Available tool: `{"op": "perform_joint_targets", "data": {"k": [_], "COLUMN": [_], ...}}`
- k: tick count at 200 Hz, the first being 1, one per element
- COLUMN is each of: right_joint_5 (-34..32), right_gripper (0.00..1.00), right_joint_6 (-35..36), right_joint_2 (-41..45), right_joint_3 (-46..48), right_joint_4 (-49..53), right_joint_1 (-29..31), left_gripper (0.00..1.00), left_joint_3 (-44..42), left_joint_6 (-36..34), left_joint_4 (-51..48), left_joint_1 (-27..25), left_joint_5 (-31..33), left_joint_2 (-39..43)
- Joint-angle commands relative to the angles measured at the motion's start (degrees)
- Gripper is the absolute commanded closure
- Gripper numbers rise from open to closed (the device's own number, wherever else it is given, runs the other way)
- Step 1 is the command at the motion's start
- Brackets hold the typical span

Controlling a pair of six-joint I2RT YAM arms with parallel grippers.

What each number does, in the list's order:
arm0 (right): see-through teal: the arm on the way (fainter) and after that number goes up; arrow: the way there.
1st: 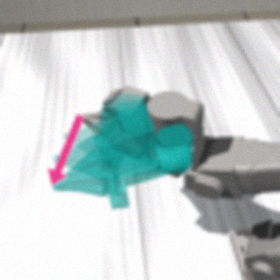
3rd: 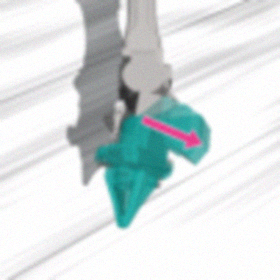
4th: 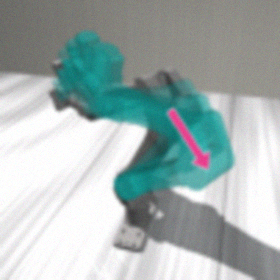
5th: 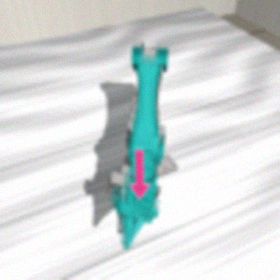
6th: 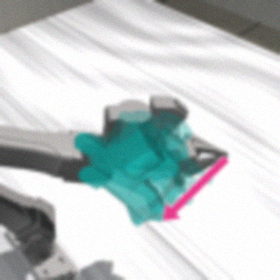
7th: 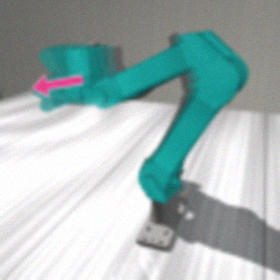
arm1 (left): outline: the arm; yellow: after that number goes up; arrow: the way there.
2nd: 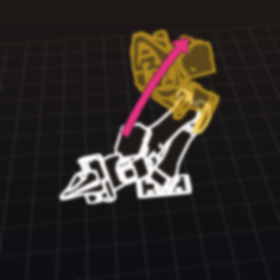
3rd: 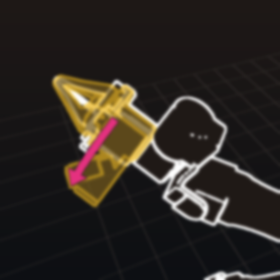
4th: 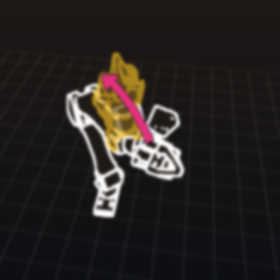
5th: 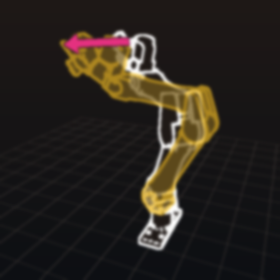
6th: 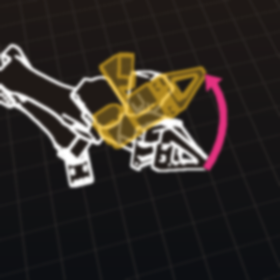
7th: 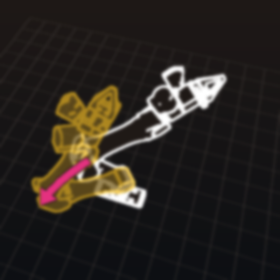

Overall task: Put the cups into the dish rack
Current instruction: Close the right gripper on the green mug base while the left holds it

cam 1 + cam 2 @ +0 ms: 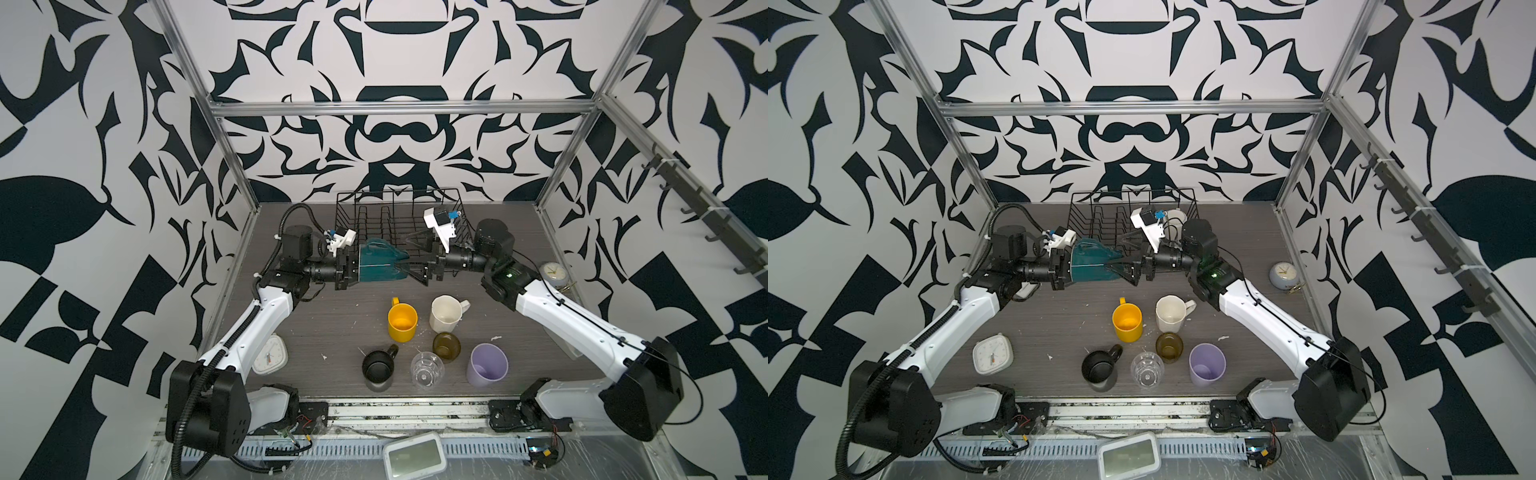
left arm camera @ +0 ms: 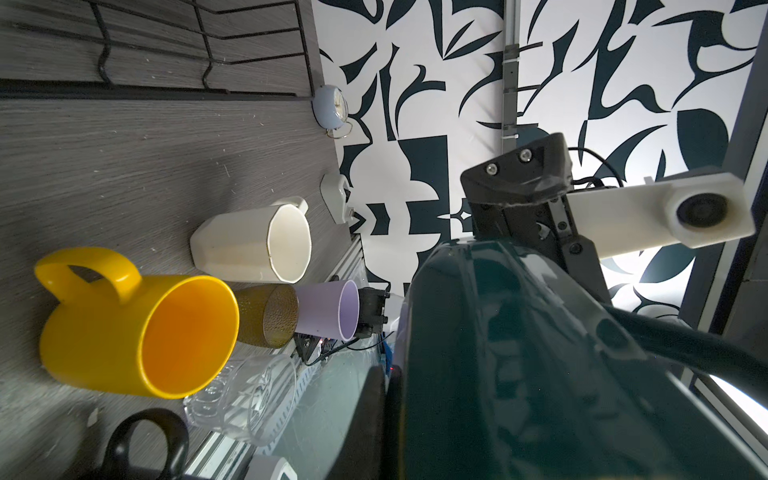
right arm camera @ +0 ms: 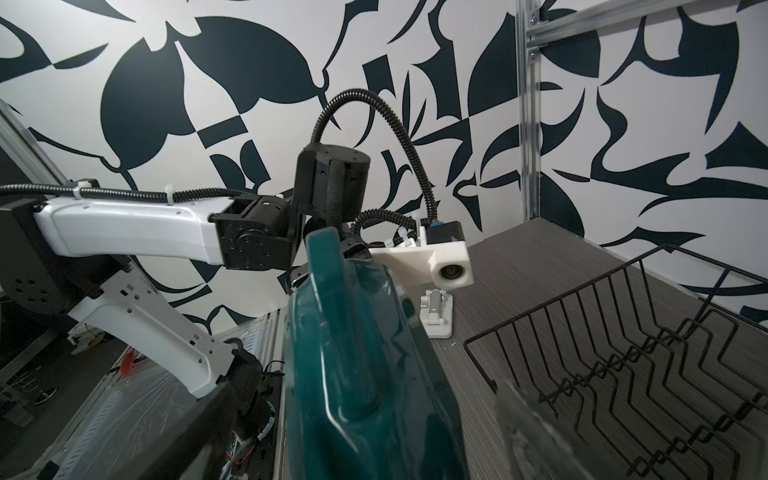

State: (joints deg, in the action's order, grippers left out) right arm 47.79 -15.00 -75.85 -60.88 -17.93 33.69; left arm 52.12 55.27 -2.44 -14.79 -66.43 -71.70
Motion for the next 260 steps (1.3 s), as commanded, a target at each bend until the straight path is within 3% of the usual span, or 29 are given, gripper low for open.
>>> {"op": "perform_joint_targets", "data": {"k": [1,260], "right_joint_5": [0.1,2.85], "right_gripper": [0.01,0.0], "right_joint_6": [0.94,-0.11], "right_joint_2": [-0.09,-5.8], "right_joint_3": [-2.66,-1.17], "right_joint_4": [-2.68,-5.57], "right_joint_1": [0.65,5.46], "left_gripper": [1.0,1.0], "left_joint_3": [2.9,2.97], "left_joint_6": [-0.44,7.84], "left_joint_4": [1.91,10.39], "left_joint_1": [-0.85,-2.22], "left_joint_5": [-3.43,-6.42], "left_joint_2": [0.51,-0.8]}}
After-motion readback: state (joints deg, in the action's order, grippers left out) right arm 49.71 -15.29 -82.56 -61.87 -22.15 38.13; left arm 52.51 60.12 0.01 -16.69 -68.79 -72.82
